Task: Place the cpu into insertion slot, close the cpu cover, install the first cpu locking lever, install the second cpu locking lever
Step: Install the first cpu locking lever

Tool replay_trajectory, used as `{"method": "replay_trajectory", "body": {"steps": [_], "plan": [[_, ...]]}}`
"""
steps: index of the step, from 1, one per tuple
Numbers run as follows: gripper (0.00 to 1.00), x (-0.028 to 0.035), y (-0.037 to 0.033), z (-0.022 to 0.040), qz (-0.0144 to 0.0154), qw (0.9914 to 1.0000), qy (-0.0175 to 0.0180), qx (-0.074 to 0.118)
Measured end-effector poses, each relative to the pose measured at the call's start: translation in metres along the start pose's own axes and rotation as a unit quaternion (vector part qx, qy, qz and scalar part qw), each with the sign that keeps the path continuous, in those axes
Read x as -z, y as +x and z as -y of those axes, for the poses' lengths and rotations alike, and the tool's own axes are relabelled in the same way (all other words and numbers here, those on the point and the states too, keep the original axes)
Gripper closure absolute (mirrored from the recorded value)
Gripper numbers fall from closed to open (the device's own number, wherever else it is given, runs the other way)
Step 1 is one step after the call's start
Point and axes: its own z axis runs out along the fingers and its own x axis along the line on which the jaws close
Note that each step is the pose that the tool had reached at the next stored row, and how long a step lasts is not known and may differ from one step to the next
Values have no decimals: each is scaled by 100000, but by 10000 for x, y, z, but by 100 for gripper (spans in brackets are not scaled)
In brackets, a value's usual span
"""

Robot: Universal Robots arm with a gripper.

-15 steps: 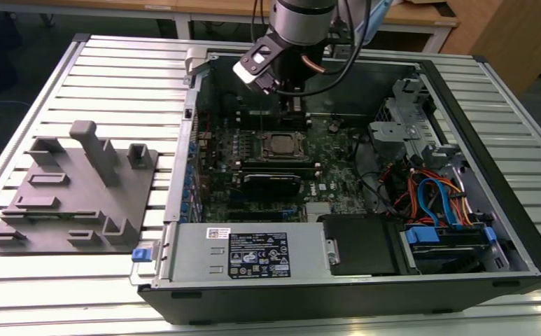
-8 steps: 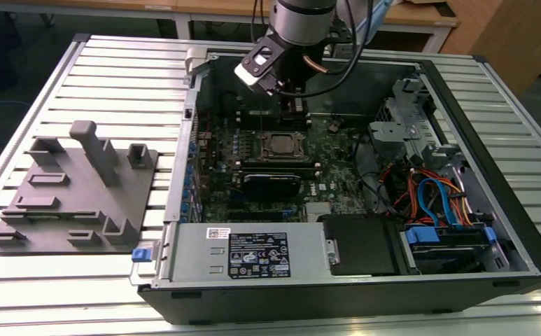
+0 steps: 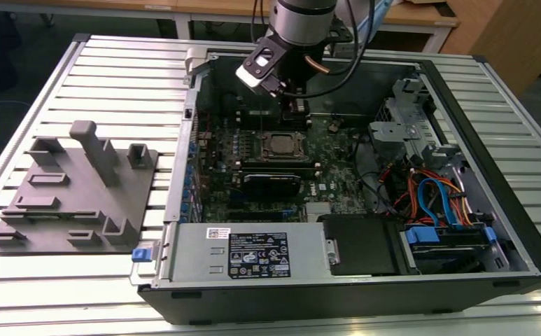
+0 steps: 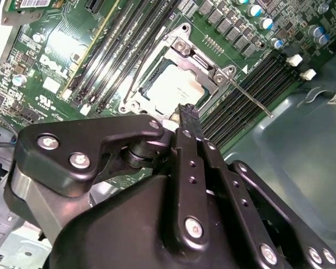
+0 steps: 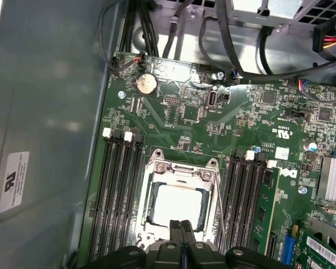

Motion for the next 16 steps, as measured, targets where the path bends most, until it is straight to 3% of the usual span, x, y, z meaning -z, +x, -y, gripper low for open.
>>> {"method": "replay_trajectory", "body": {"steps": [16], "plan": [[90,0,-12,2,-5,99944,75,3359]]}}
